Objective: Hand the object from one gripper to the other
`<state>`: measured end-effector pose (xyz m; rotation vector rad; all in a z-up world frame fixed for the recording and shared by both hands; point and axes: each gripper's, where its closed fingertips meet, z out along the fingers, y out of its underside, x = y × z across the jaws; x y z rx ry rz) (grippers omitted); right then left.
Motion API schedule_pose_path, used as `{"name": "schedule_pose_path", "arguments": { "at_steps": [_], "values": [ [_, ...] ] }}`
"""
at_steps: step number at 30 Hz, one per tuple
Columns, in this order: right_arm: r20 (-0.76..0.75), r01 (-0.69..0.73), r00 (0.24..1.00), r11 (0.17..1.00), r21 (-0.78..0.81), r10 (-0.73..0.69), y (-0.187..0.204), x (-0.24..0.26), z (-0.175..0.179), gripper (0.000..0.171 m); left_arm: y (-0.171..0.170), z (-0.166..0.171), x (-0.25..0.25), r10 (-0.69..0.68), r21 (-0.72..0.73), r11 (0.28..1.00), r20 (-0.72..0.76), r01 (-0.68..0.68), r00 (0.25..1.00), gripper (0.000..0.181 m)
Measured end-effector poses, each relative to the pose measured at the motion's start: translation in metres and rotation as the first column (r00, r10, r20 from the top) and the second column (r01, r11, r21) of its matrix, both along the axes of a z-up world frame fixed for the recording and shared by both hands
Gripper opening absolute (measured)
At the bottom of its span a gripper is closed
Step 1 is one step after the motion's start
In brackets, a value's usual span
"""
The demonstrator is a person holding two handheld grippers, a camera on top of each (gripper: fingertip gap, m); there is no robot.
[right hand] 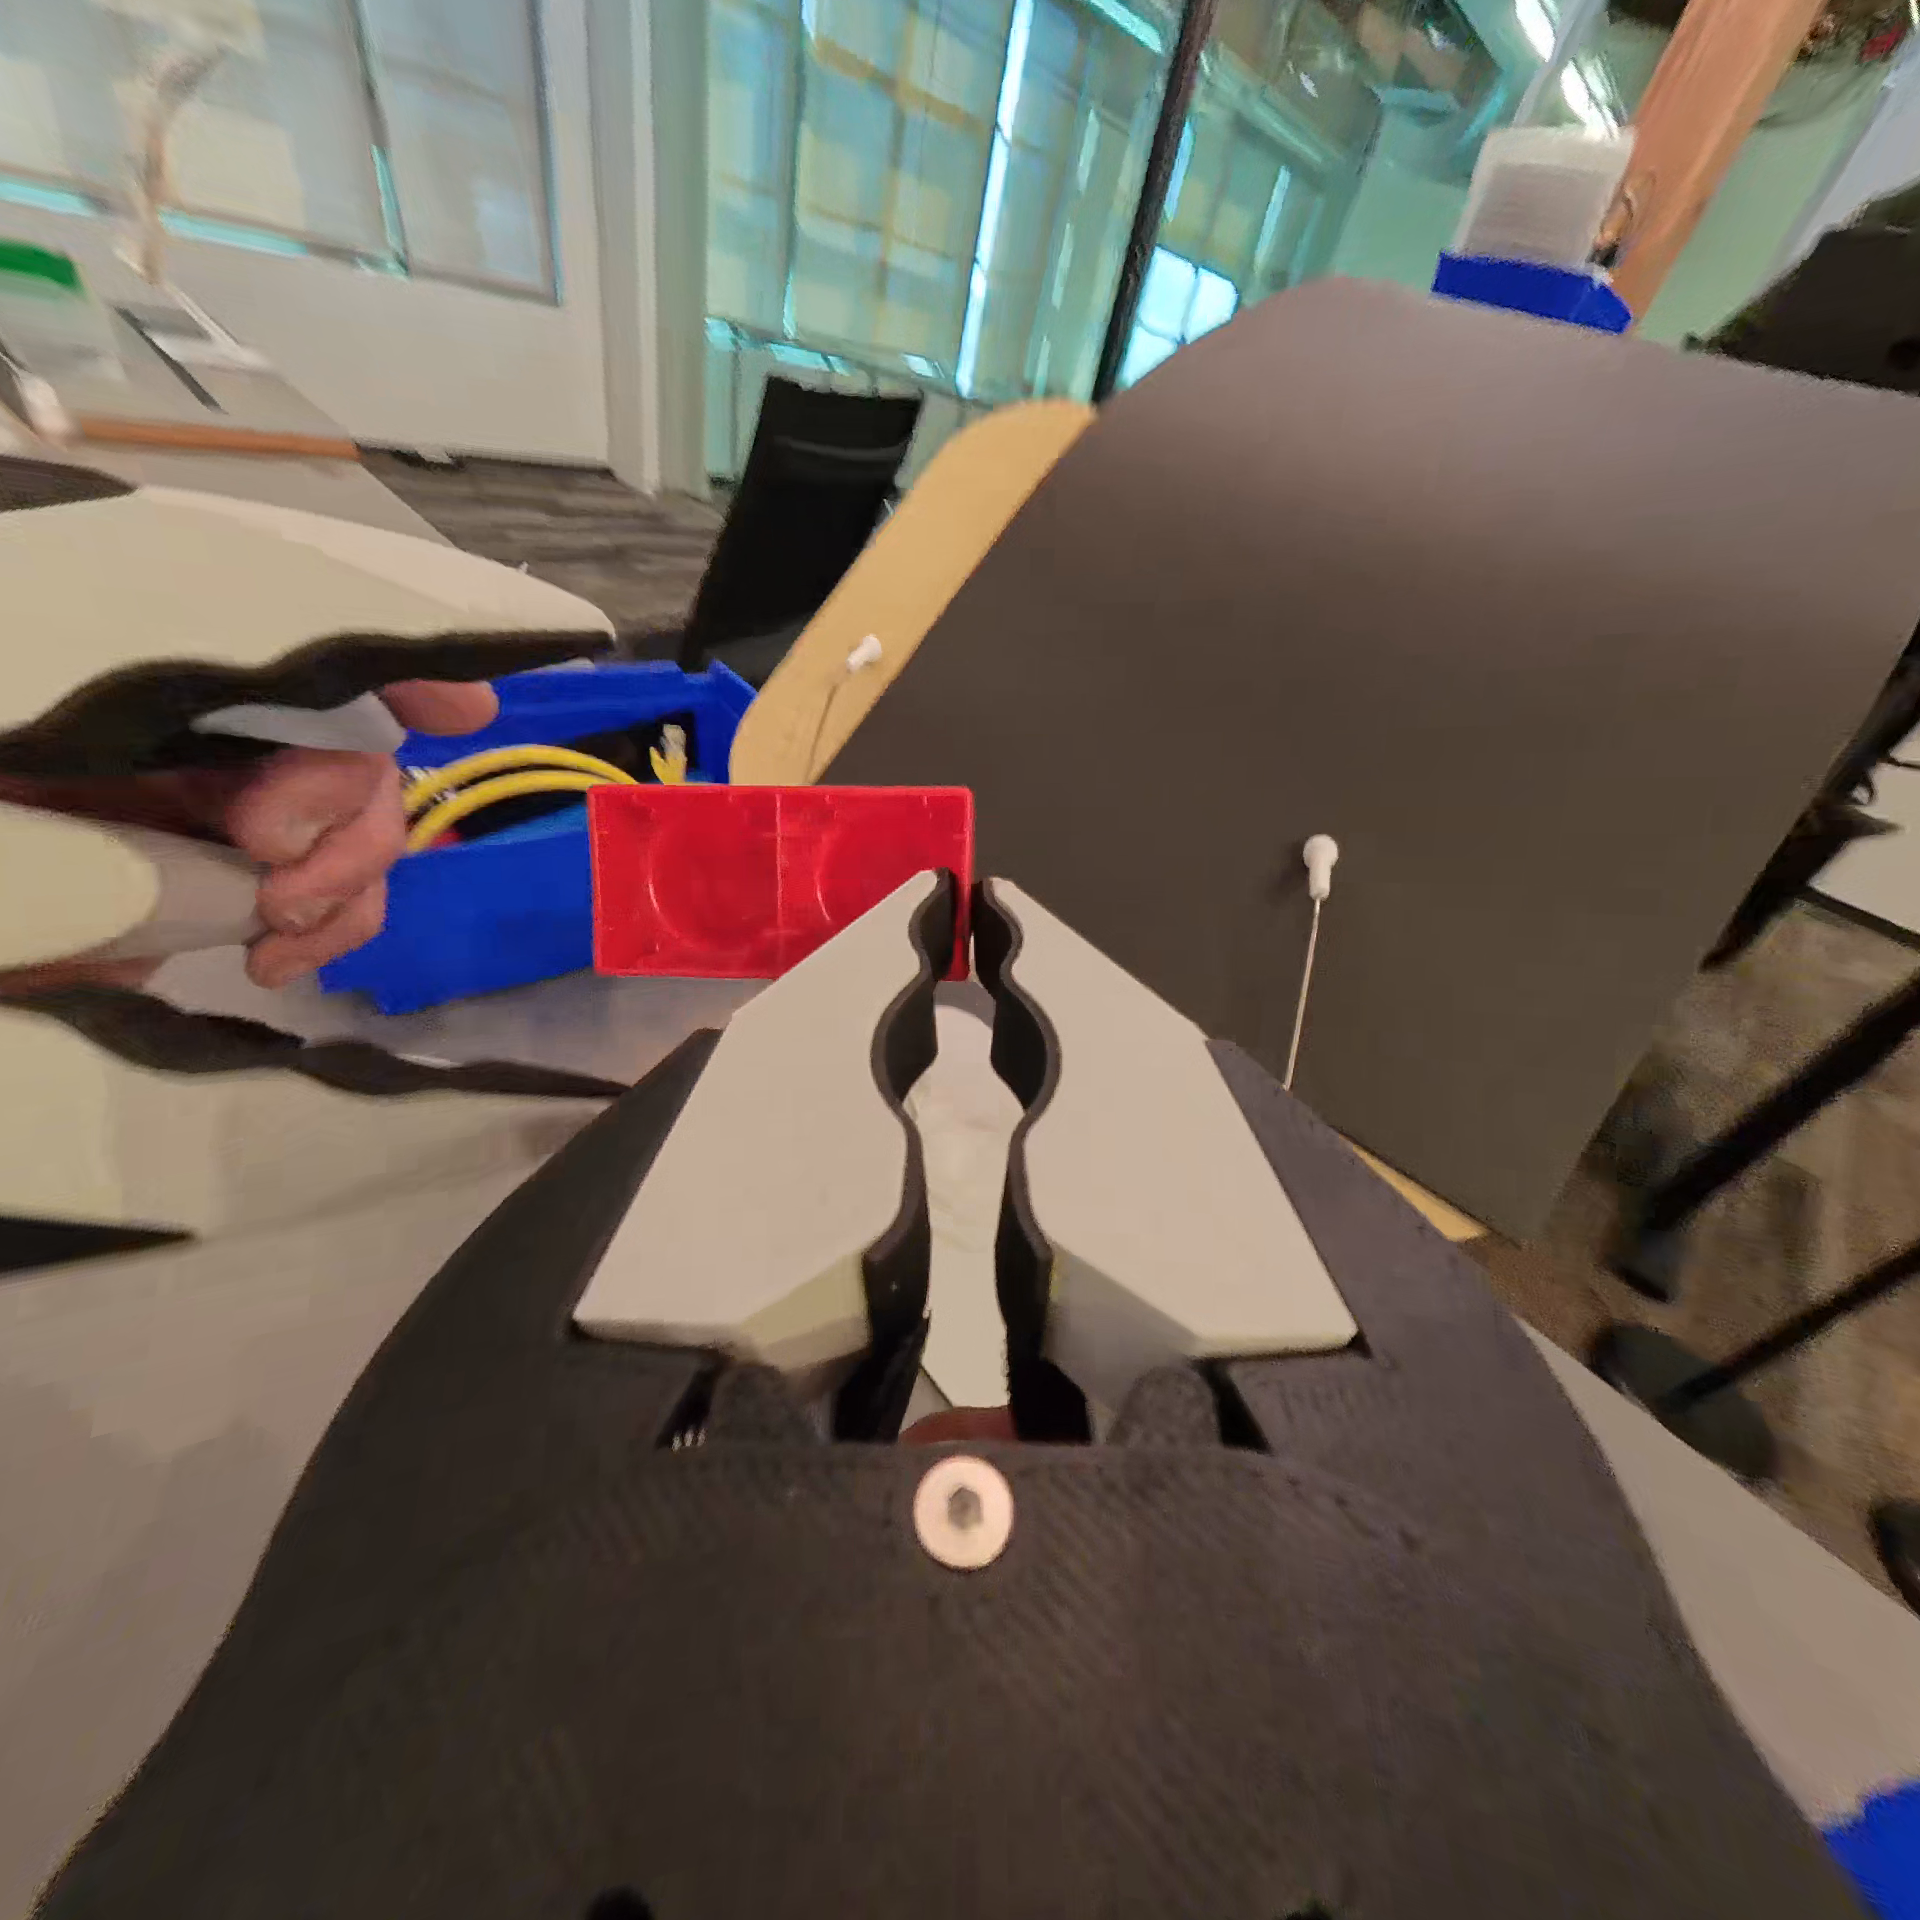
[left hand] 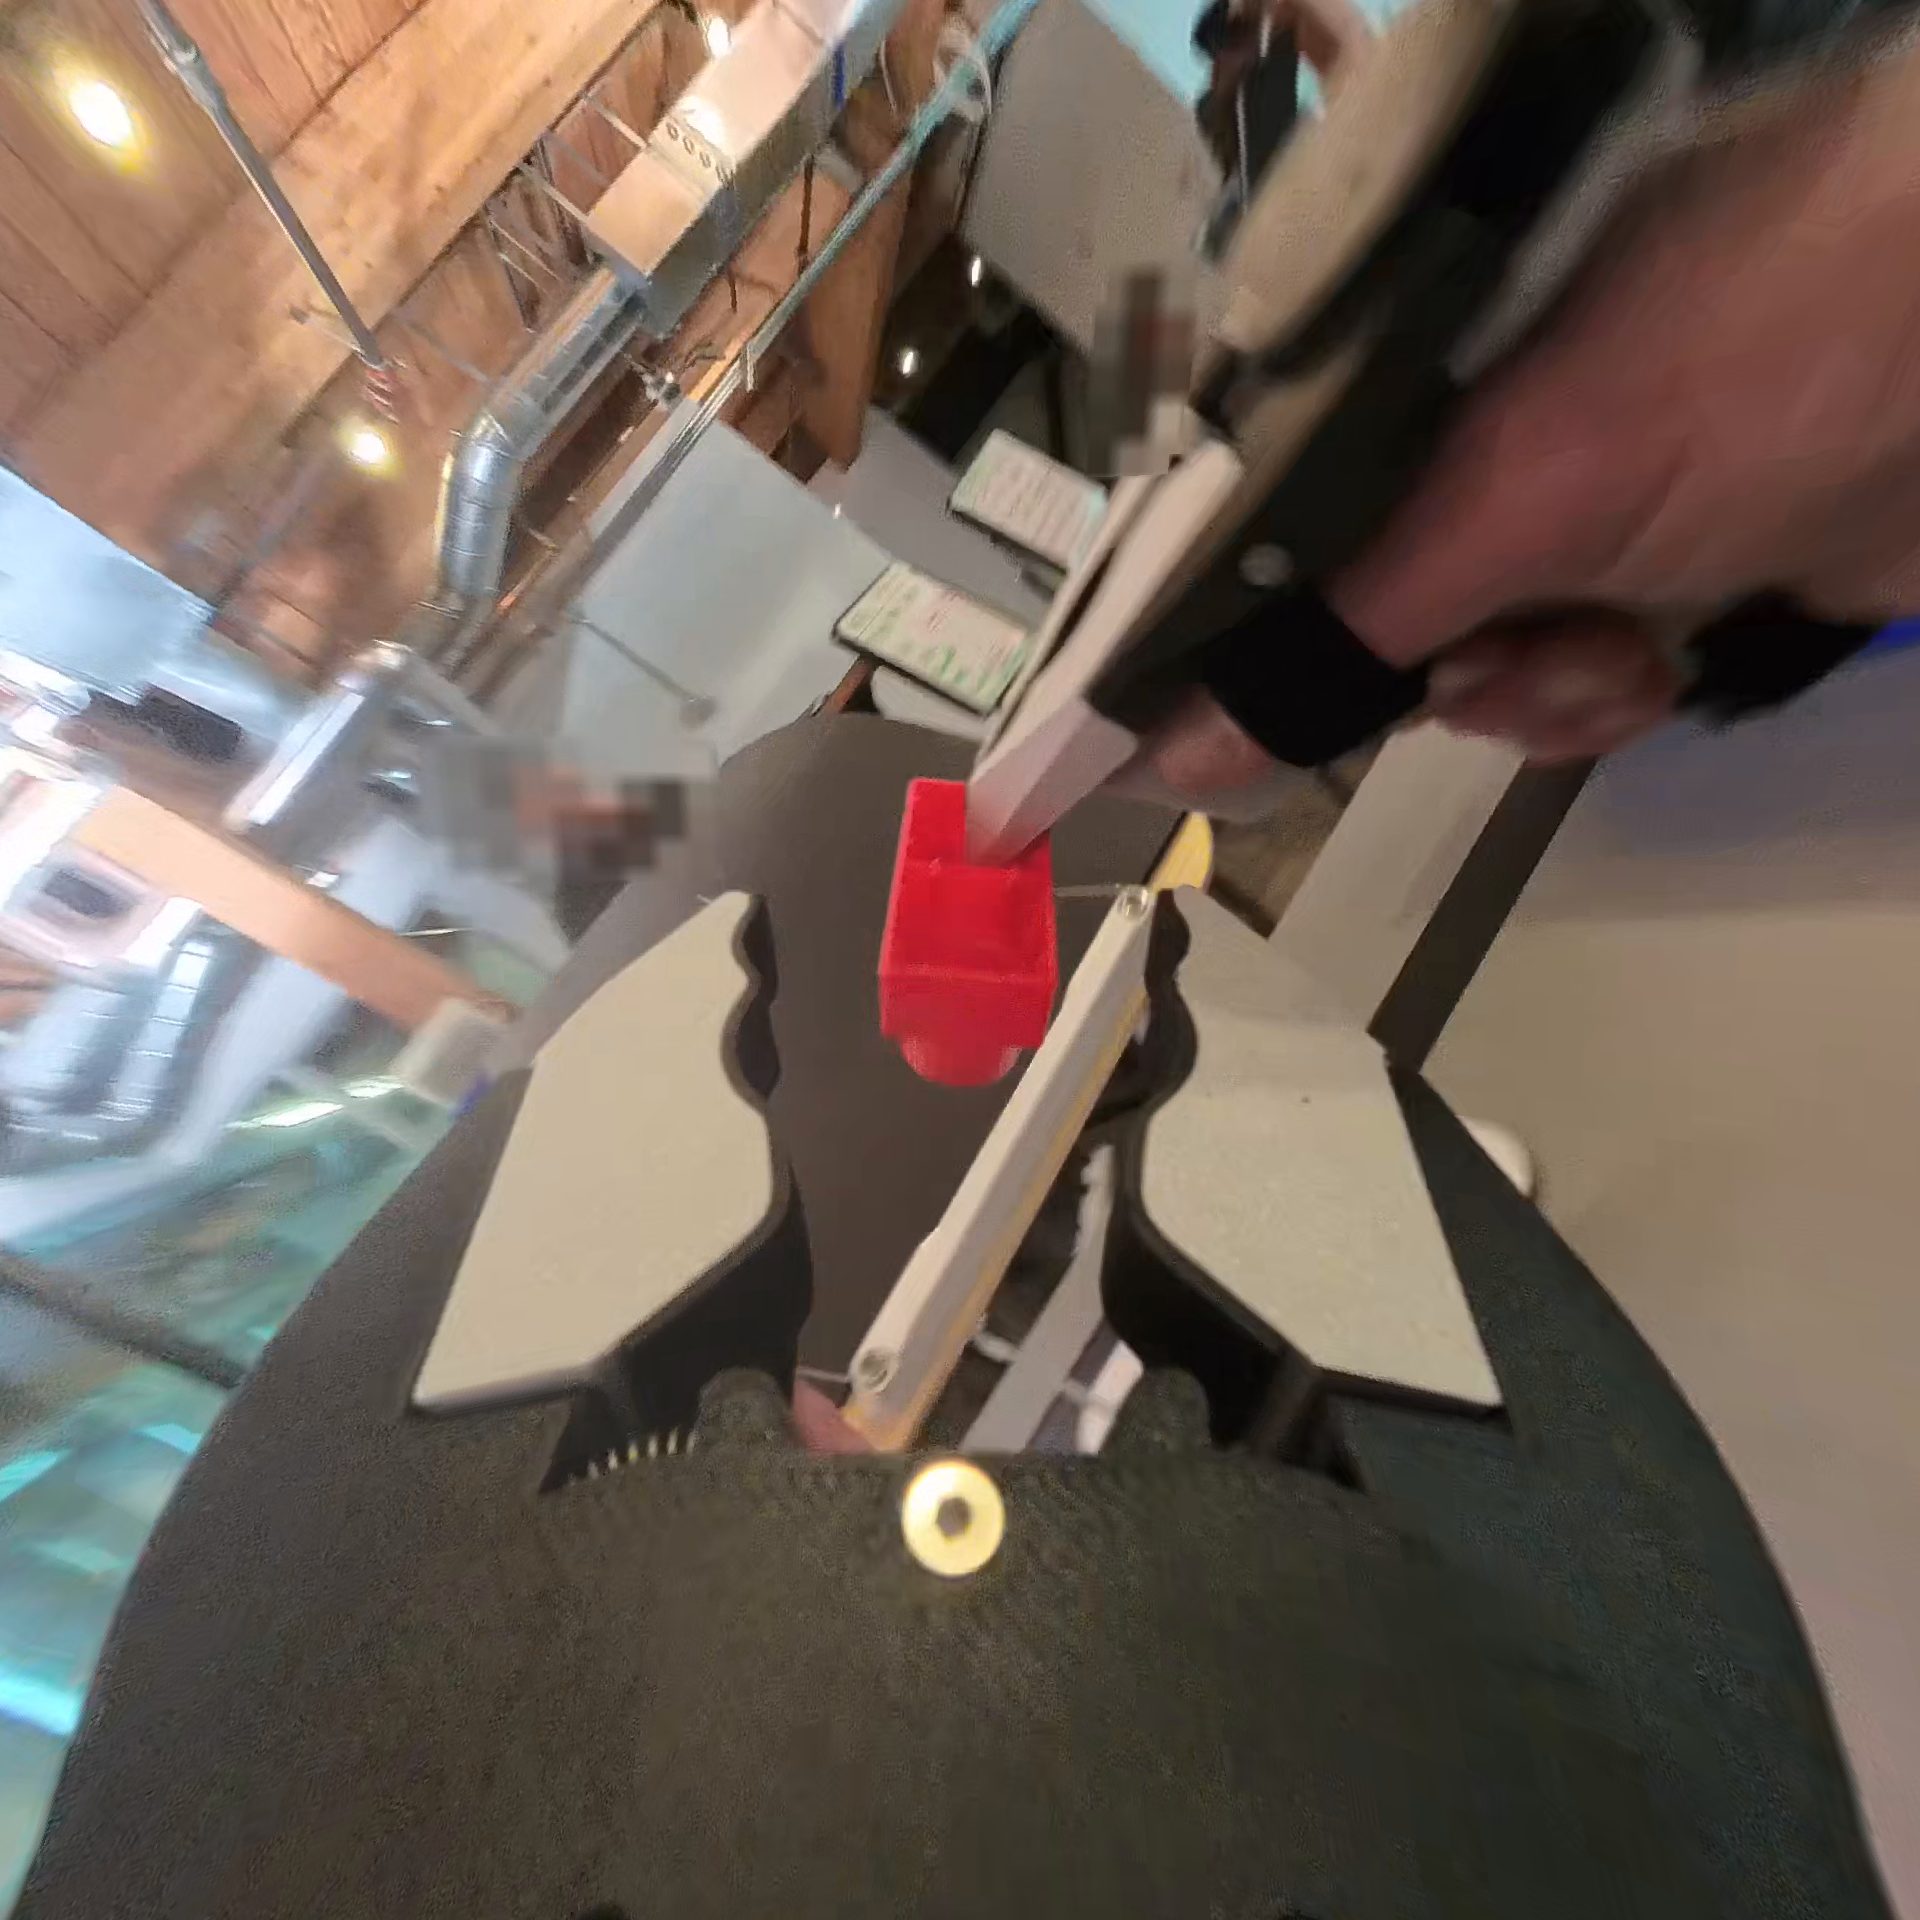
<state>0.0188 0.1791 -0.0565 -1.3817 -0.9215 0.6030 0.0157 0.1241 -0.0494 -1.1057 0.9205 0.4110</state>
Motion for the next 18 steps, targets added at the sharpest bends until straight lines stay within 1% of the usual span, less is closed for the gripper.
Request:
{"name": "schedule_pose_path", "arguments": {
  "at_steps": [2,4,5,6,8,9,10,12,13,14,15,16,18],
  "values": [
    [-0.106,-0.045,0.993,0.999,-0.013,0.044,0.0,0.01,0.011,0.0,-0.007,0.013,-0.004,-0.102,-0.06,0.992,0.155,0.113,0.983,0.066],
    [-0.23,-0.137,0.964,0.99,0.014,0.137,-0.007,0.018,0.025,0.0,-0.012,0.023,-0.007,-0.211,-0.118,0.958,0.326,0.261,0.921,0.065],
    [-0.284,-0.163,0.946,0.987,0.007,0.158,-0.006,0.024,0.029,0.0,-0.012,0.026,-0.011,-0.232,-0.144,0.938,0.412,0.314,0.881,0.063],
    [-0.338,-0.208,0.918,0.977,0.035,0.208,-0.011,0.028,0.036,0.0,-0.013,0.028,-0.013,-0.26,-0.172,0.906,0.495,0.386,0.829,0.062],
    [-0.449,-0.274,0.839,0.952,0.137,0.306,-0.023,0.039,0.051,0.0,-0.015,0.031,-0.013,-0.296,-0.204,0.811,0.666,0.548,0.685,0.06],
    [-0.485,-0.308,0.802,0.937,0.162,0.348,-0.028,0.043,0.055,0.0,-0.016,0.031,-0.012,-0.298,-0.208,0.748,0.744,0.63,0.598,0.057],
    [-0.504,-0.335,0.769,0.919,0.207,0.394,-0.035,0.046,0.059,0.0,-0.018,0.03,-0.009,-0.293,-0.206,0.662,0.814,0.721,0.501,0.055],
    [-0.513,-0.359,0.723,0.886,0.295,0.463,-0.048,0.049,0.064,0.0,-0.027,0.029,0.001,-0.255,-0.164,0.442,0.919,0.882,0.299,0.055],
    [-0.498,-0.392,0.706,0.863,0.317,0.504,-0.056,0.048,0.063,0.0,-0.032,0.029,0.004,-0.225,-0.122,0.332,0.953,0.935,0.204,0.057],
    [-0.479,-0.413,0.698,0.846,0.337,0.532,-0.062,0.046,0.063,0.001,-0.036,0.03,0.006,-0.192,-0.076,0.249,0.973,0.966,0.126,0.056],
    [-0.45,-0.433,0.696,0.827,0.359,0.56,-0.068,0.045,0.061,0.0,-0.04,0.03,0.009,-0.175,-0.047,0.195,0.981,0.98,0.082,0.055],
    [-0.412,-0.468,0.691,0.802,0.37,0.593,-0.075,0.042,0.058,0.0,-0.045,0.027,0.014,-0.177,-0.048,0.151,0.981,0.987,0.075,0.055],
    [-0.349,-0.543,0.67,0.753,0.372,0.655,-0.089,0.04,0.051,0.0,-0.058,0.024,0.025,-0.207,-0.076,0.076,0.974,0.994,0.09,0.058]
  ]
}}
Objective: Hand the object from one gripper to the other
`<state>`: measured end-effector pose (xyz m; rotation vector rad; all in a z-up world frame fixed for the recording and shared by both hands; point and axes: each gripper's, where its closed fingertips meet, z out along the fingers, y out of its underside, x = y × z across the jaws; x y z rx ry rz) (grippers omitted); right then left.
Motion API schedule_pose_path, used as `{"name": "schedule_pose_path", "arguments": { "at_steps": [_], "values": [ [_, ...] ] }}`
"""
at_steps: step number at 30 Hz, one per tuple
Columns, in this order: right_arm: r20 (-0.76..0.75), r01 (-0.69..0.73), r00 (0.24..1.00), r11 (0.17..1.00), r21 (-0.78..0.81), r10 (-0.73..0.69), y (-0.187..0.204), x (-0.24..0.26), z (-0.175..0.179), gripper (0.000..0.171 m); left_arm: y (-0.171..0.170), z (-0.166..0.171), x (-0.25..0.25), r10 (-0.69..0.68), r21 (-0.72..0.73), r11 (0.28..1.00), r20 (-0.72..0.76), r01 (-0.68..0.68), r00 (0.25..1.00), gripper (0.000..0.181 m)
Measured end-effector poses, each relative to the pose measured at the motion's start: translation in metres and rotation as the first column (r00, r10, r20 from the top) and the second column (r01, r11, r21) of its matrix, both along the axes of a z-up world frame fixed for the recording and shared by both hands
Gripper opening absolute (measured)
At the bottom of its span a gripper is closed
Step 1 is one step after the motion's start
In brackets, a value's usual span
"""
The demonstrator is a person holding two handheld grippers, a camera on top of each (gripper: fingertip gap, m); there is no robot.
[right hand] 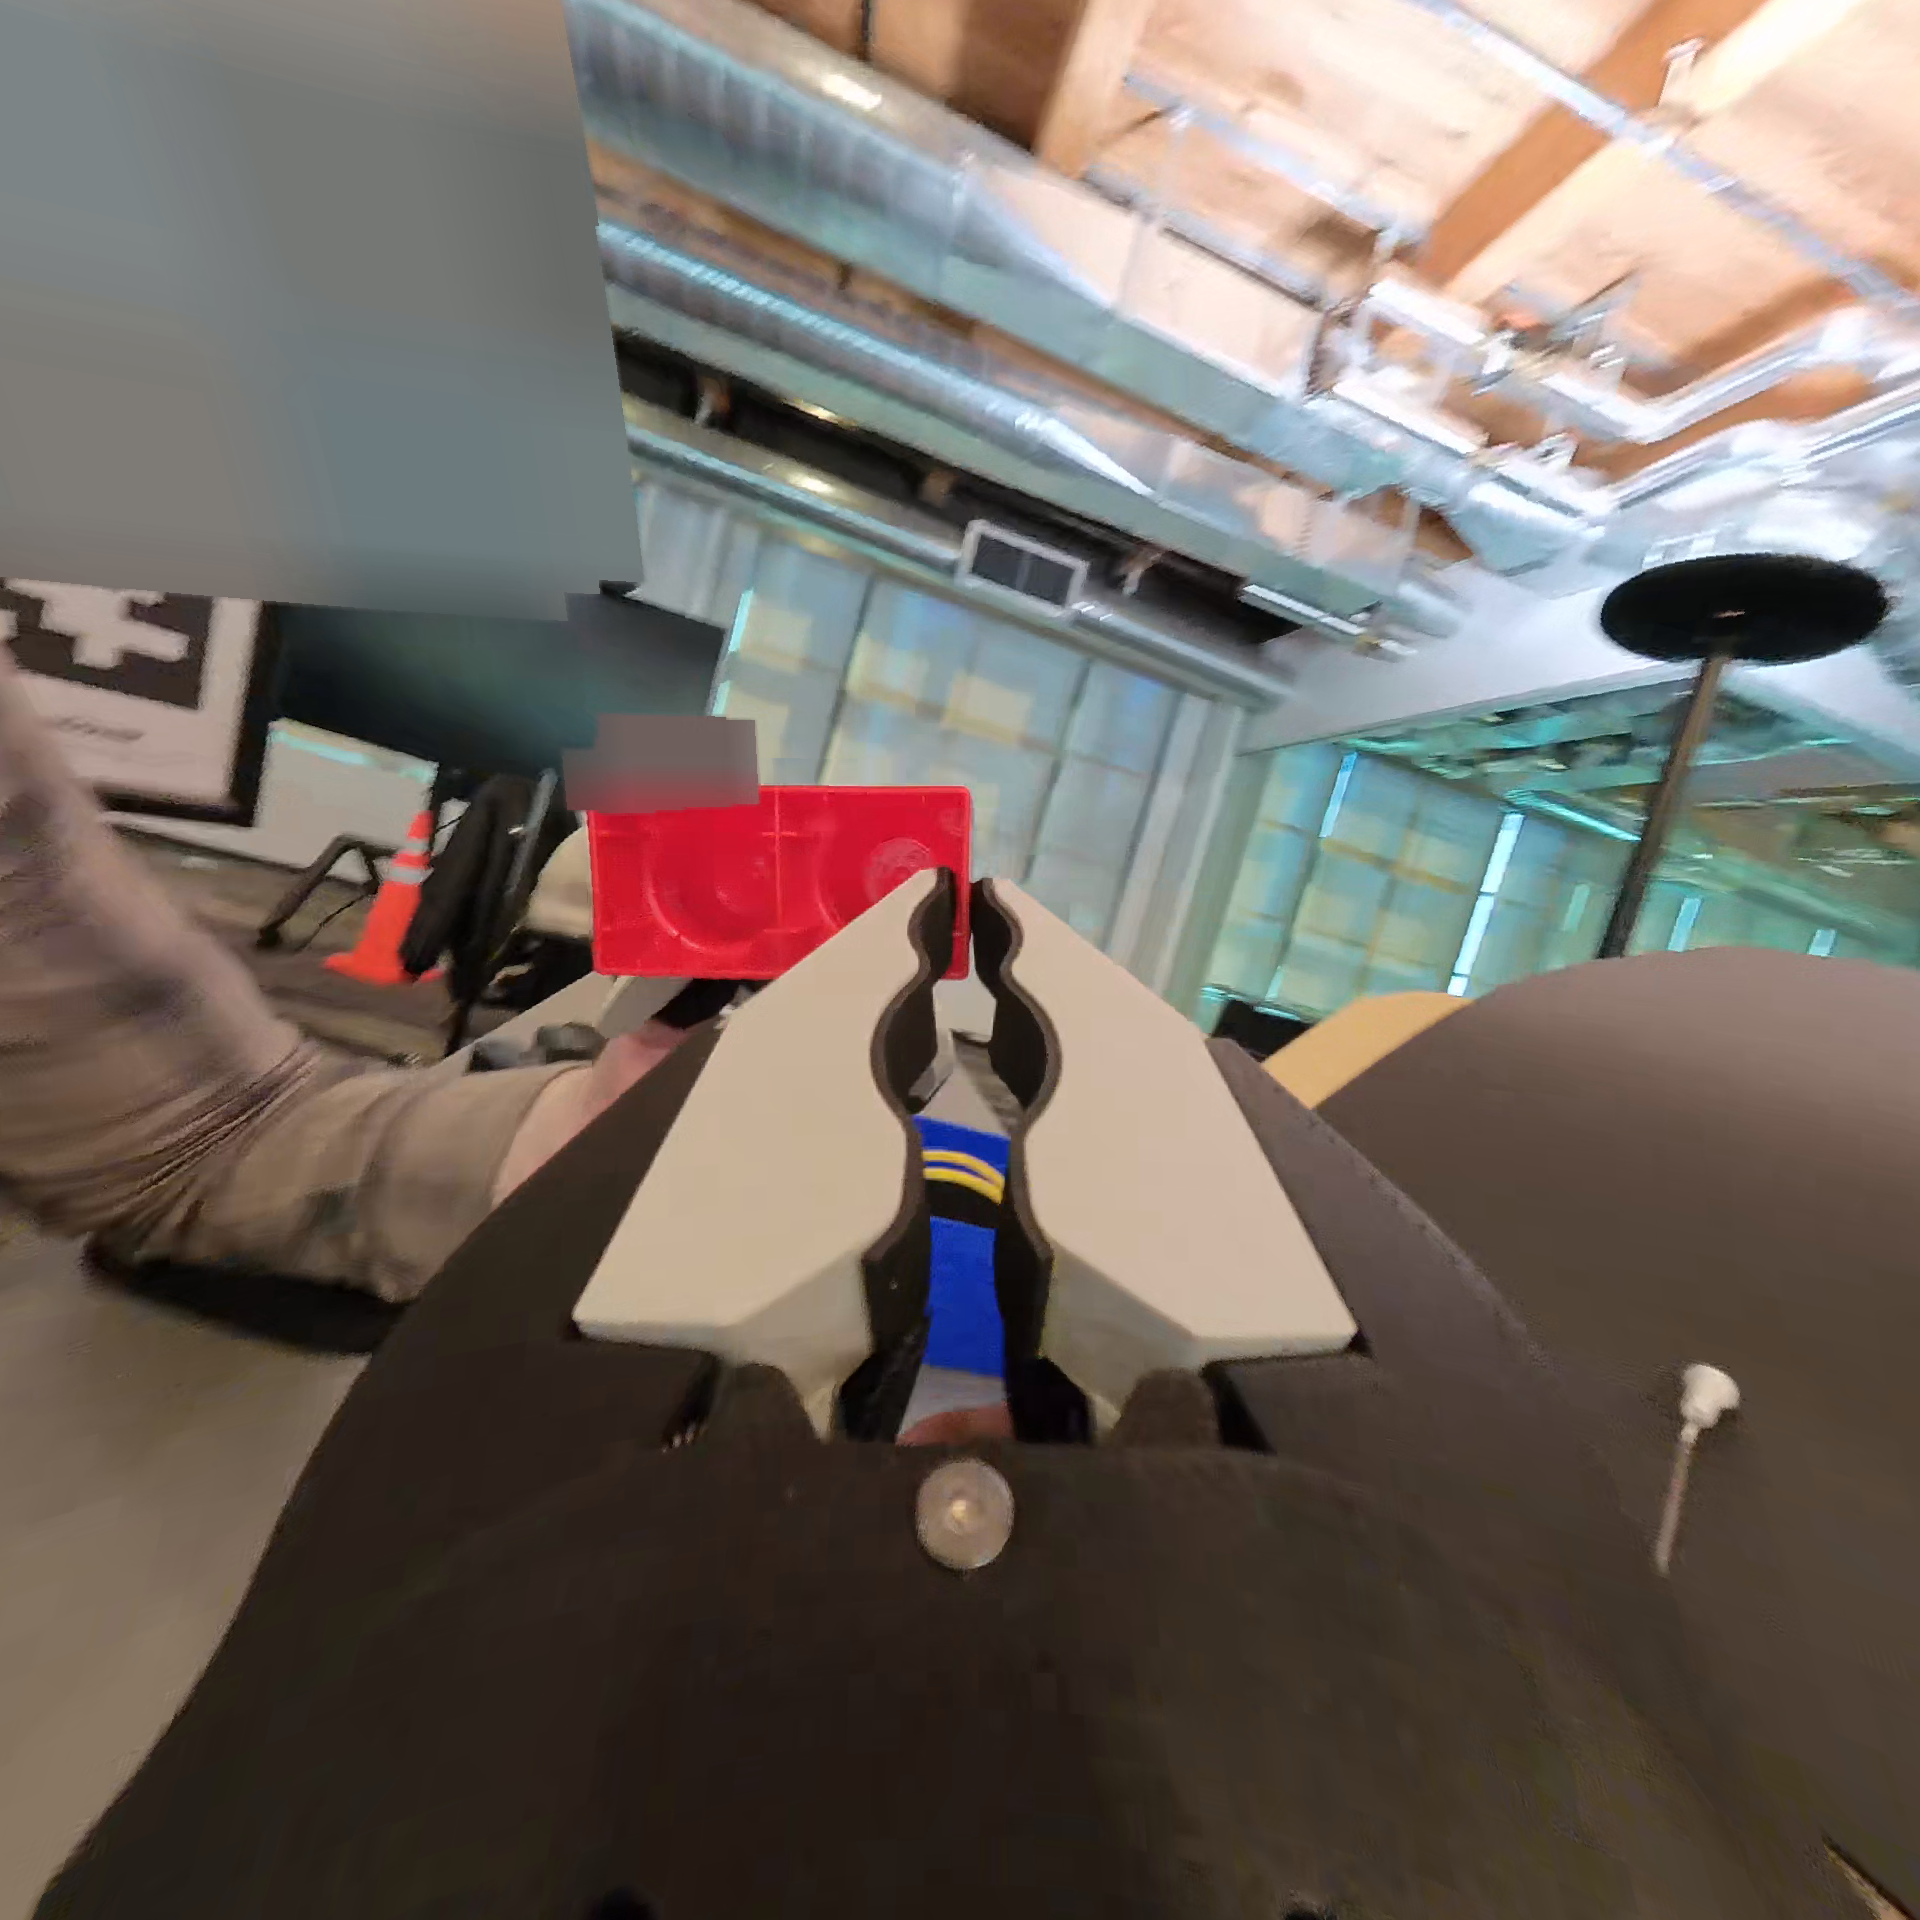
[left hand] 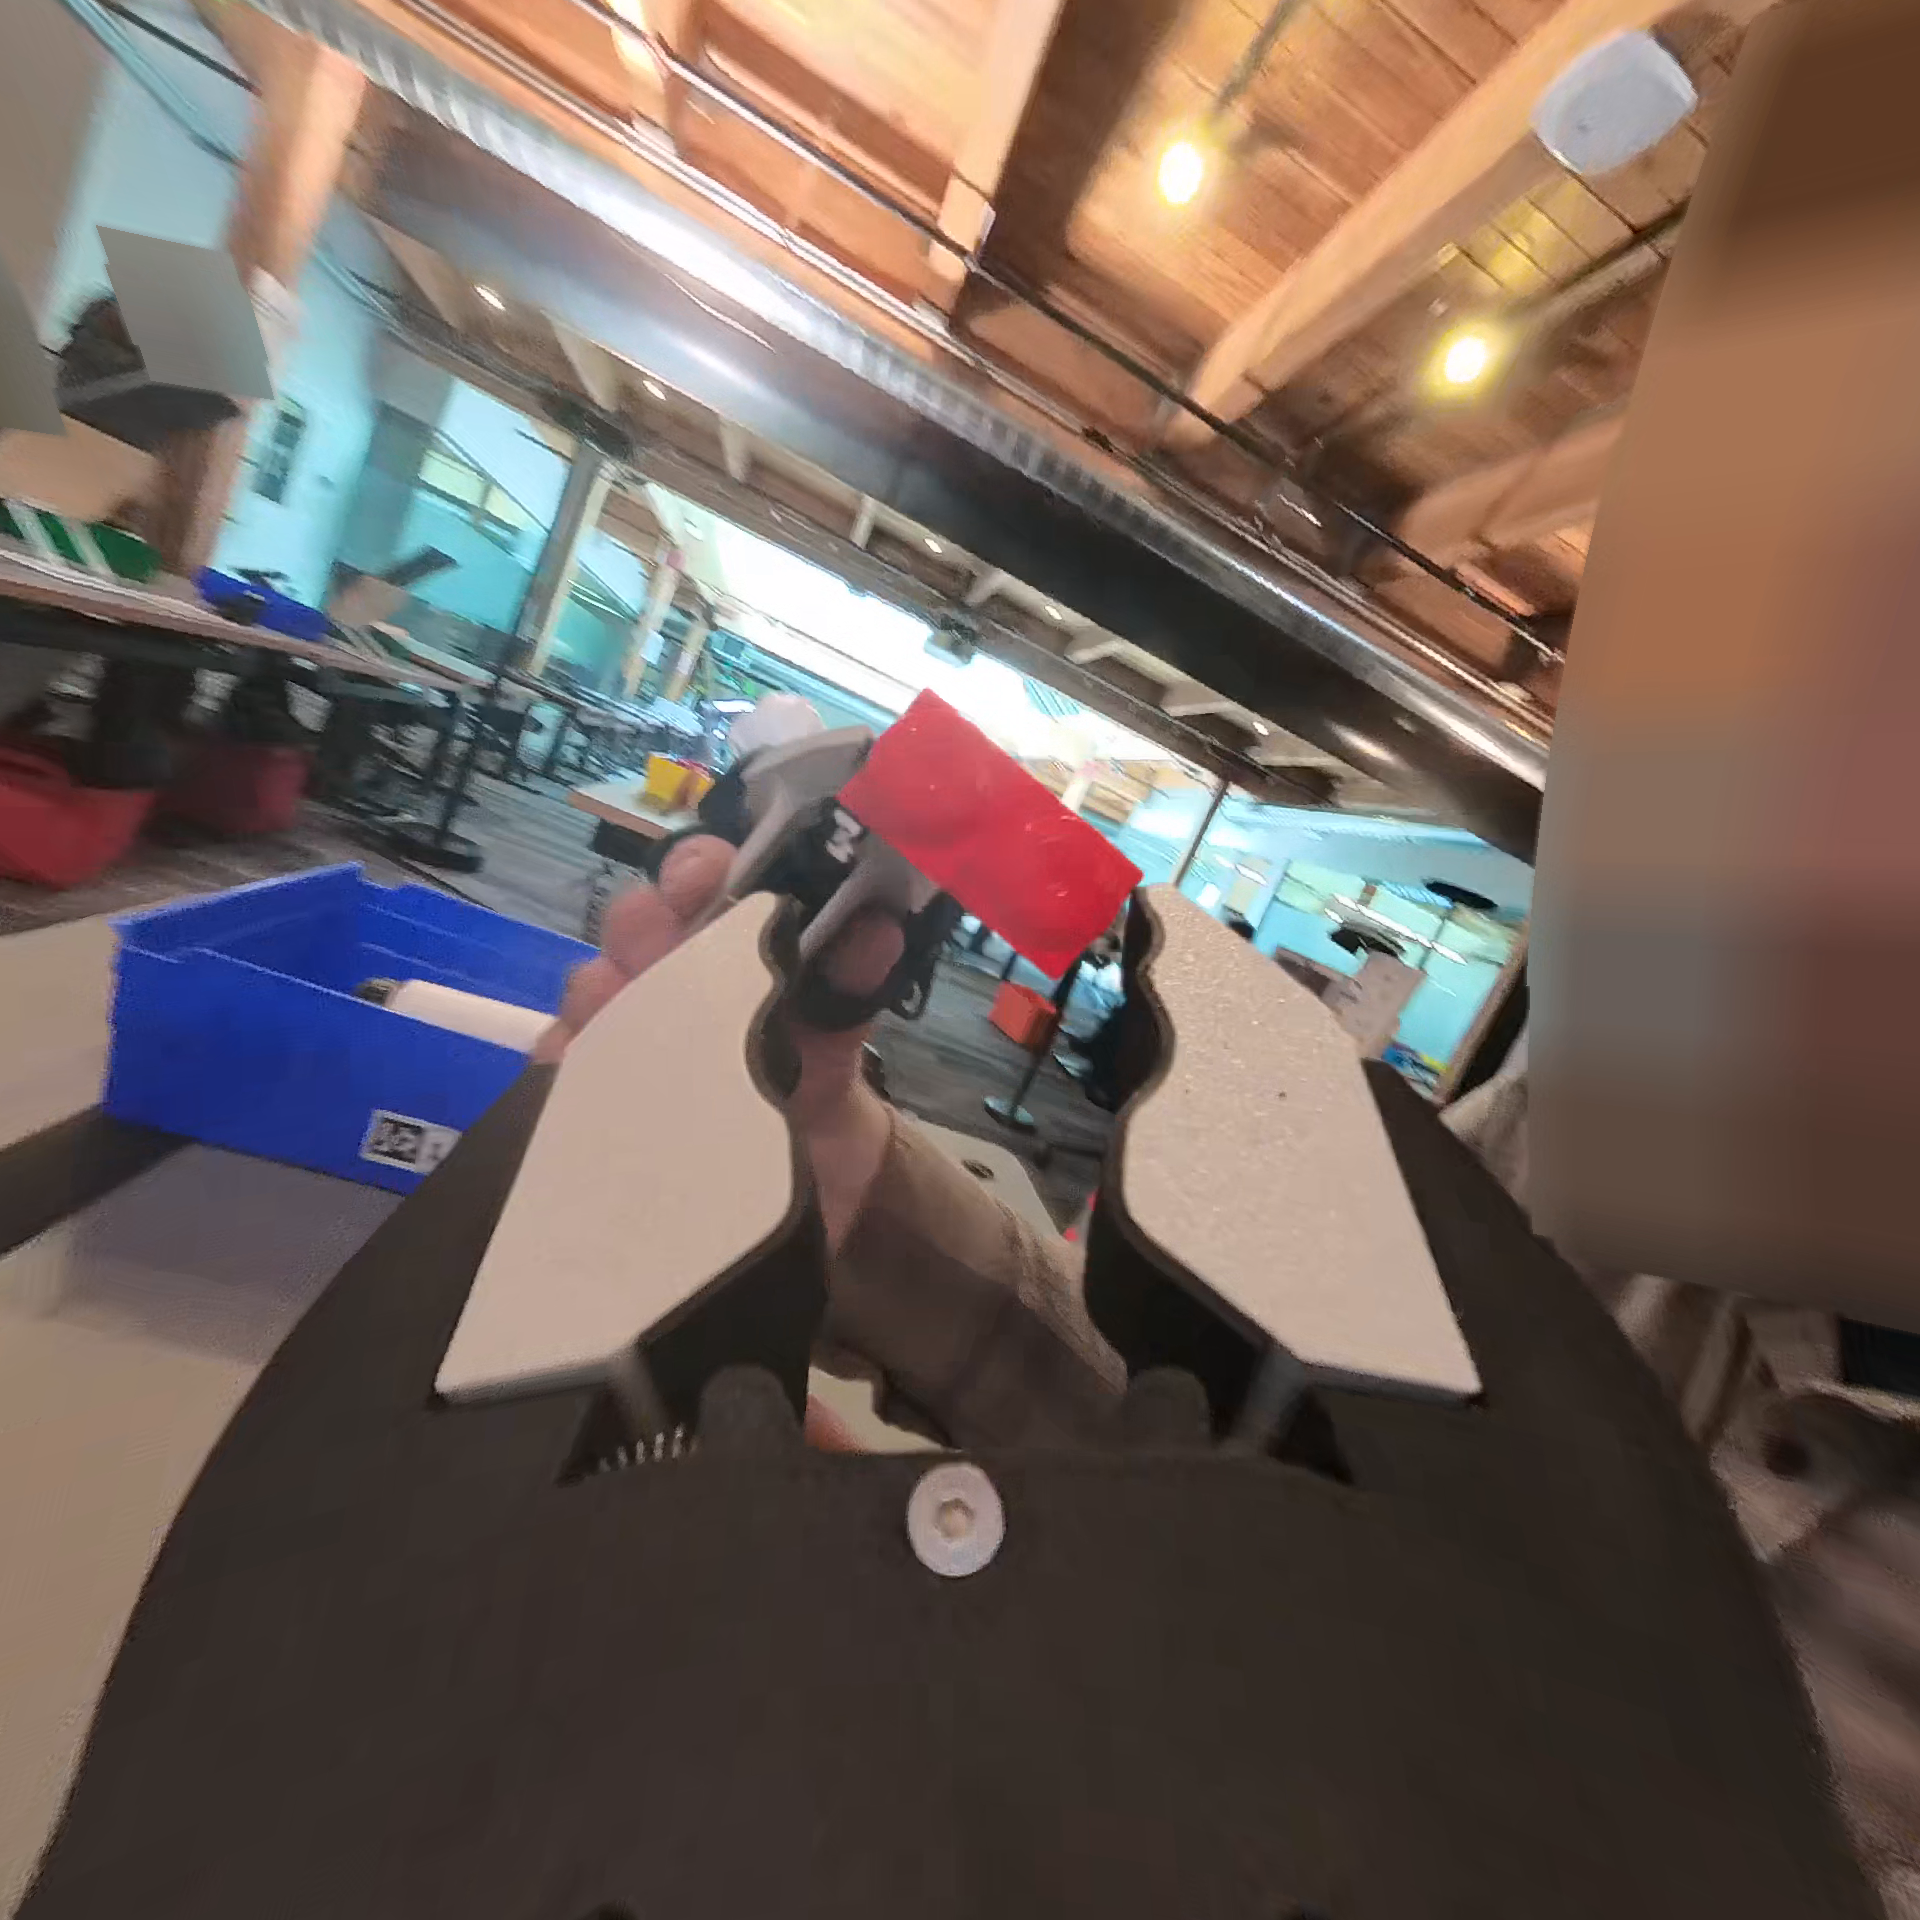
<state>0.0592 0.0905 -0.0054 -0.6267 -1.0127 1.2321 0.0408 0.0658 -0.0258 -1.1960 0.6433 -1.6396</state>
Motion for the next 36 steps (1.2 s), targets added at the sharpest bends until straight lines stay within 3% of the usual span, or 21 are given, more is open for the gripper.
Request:
{"name": "schedule_pose_path", "arguments": {
  "at_steps": [3,7,10,14,17,19,20,24,26,29,32,34,36],
  "values": [
    [0.066,-0.179,0.981,0.984,-0.02,0.18,-0.021,0.006,-0.008,0.0,-0.017,-0.002,0.01,-0.067,0.059,0.996,-0.043,0.069,0.997,0.063],
    [0.143,-0.328,0.93,0.941,-0.086,0.338,-0.034,0.009,-0.021,0.0,-0.019,-0.007,0.013,0.039,0.207,0.978,-0.117,-0.014,0.992,0.068],
    [0.169,-0.368,0.908,0.923,-0.109,0.382,-0.038,0.005,-0.029,0.0,-0.024,-0.005,0.013,0.126,0.332,0.941,-0.143,-0.073,0.982,0.069],
    [0.174,-0.387,0.898,0.914,-0.123,0.404,-0.039,0.001,-0.033,0.0,-0.025,-0.003,0.01,0.14,0.357,0.931,-0.151,-0.078,0.979,0.069],
    [0.181,-0.378,0.895,0.909,-0.176,0.407,-0.033,-0.003,-0.036,0.0,-0.02,-0.004,0.008,0.229,0.435,0.891,-0.177,-0.133,0.957,0.07],
    [0.179,-0.337,0.901,0.898,-0.283,0.395,-0.015,-0.009,-0.04,0.0,-0.018,-0.006,0.008,0.356,0.566,0.804,-0.211,-0.184,0.91,0.075],
    [0.18,-0.322,0.9,0.884,-0.339,0.397,-0.007,-0.013,-0.043,0.0,-0.016,-0.007,0.007,0.451,0.657,0.722,-0.21,-0.217,0.868,0.076],
    [0.157,-0.242,0.907,0.788,-0.566,0.391,0.029,-0.03,-0.061,0.0,-0.003,-0.016,0.002,0.806,0.959,0.244,-0.12,-0.142,0.579,0.084],
    [0.158,-0.182,0.918,0.742,-0.645,0.363,0.044,-0.038,-0.071,0.0,0.007,-0.021,-0.001,0.895,0.996,0.076,-0.046,-0.049,0.444,0.087],
    [0.161,-0.155,0.913,0.684,-0.712,0.374,0.05,-0.05,-0.083,0.0,0.026,-0.021,-0.009,0.958,0.994,-0.111,0.102,0.019,0.267,0.087],
    [0.172,-0.133,0.906,0.645,-0.752,0.388,0.051,-0.063,-0.092,0.0,0.042,-0.03,-0.015,0.977,0.982,-0.164,0.149,0.09,0.154,0.082],
    [0.199,-0.102,0.902,0.637,-0.764,0.382,0.052,-0.07,-0.099,0.0,0.048,-0.034,-0.018,0.977,0.971,-0.194,0.178,0.141,0.117,0.075],
    [0.236,-0.044,0.908,0.641,-0.767,0.345,0.057,-0.076,-0.106,0.0,0.056,-0.039,-0.023,0.985,0.972,-0.168,0.159,0.166,0.067,0.066]
  ]
}}
